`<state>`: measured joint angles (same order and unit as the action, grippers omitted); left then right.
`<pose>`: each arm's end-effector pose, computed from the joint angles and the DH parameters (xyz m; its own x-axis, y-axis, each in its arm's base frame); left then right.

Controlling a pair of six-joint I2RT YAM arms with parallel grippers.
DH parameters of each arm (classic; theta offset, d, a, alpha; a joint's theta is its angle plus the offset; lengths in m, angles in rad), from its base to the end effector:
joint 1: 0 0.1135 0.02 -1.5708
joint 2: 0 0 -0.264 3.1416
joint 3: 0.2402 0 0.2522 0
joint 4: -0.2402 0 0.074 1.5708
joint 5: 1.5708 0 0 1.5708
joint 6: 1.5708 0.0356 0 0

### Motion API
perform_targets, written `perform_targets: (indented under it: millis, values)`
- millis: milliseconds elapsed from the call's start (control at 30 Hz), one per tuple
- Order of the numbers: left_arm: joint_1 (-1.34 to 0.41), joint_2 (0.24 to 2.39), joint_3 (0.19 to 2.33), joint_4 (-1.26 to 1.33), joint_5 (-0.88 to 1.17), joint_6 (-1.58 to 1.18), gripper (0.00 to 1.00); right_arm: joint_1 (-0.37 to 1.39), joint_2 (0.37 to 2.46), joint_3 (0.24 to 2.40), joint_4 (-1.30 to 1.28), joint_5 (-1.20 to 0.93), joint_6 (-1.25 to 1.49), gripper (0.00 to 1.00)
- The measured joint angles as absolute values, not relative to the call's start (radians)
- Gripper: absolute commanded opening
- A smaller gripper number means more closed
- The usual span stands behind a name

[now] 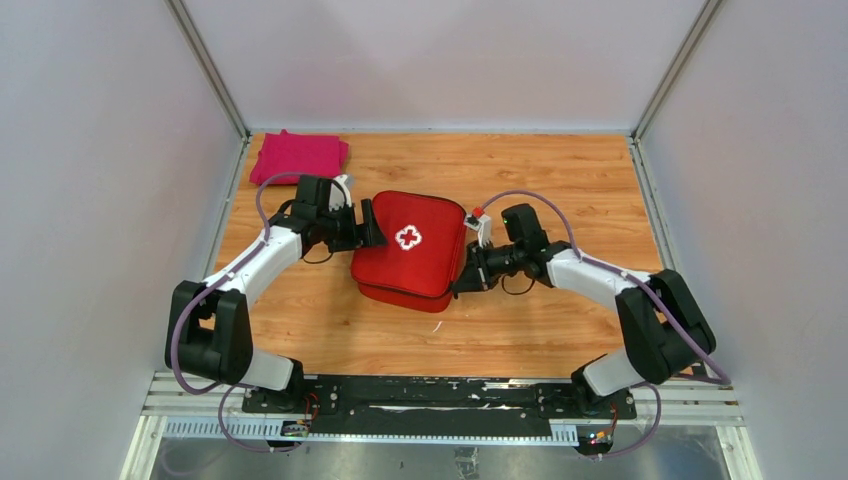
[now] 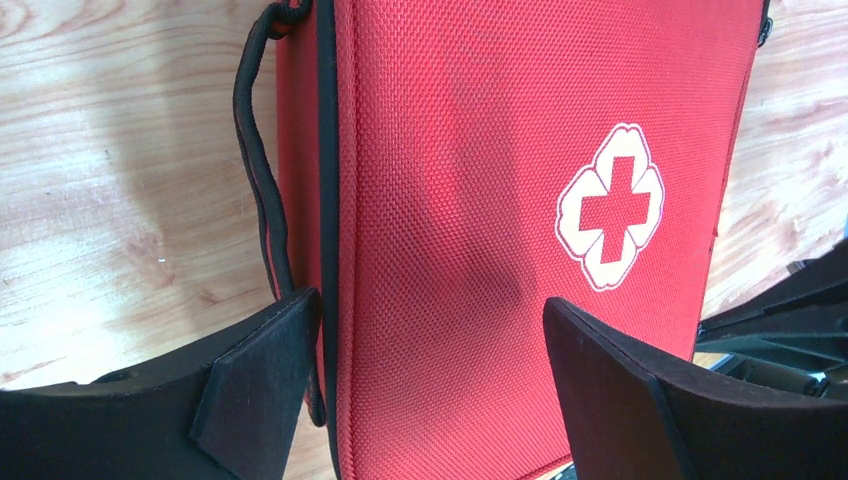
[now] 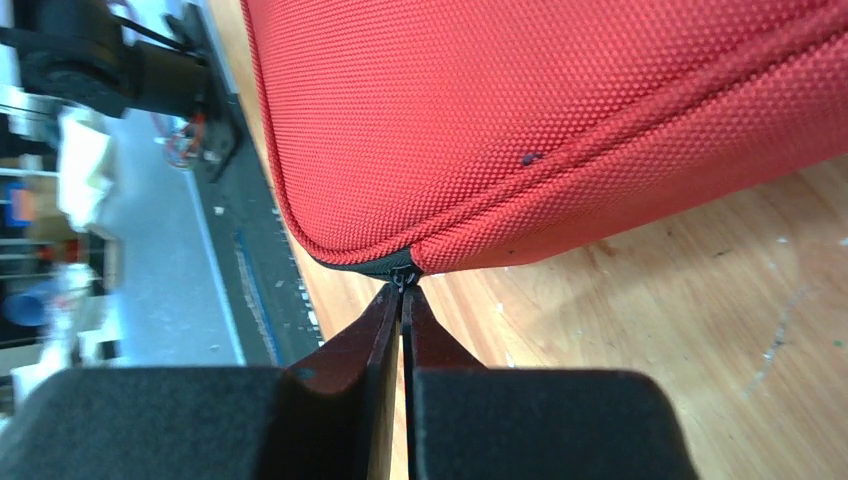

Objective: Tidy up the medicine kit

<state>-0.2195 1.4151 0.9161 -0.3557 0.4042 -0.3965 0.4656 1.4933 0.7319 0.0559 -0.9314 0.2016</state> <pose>0.2828 -0.0774 0.2292 -0.8538 -0.1733 -0.4909 0.1328 0.8393 -0.5272 0.2470 0.1561 0.1894 -0.7306 -0.2334 -0.6417 -0.6813 0.3120 0.6622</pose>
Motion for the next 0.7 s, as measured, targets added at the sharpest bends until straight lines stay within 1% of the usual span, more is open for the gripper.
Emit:
perform_targets:
  millis: [167,267,467,700]
  values:
    - [-0.22,1.415,0.916,-0.364,0.404,-0.397,0.87,0.561,1.414,0.775,-0.079,-0.715,0.107,0.0]
    - [-0.22,1.406,0.913,-0.364,0.408,-0.397,0.87,0.642,1.371,0.797,-0.15,-0.533,0.067,0.0]
    - [-0.22,1.32,0.844,-0.362,0.41,-0.408,0.88,0.78,1.351,0.859,-0.282,-0.212,0.059,0.0]
    - [-0.243,1.176,0.741,-0.358,0.405,-0.444,0.91,0.822,1.331,0.893,-0.413,0.042,0.113,0.0]
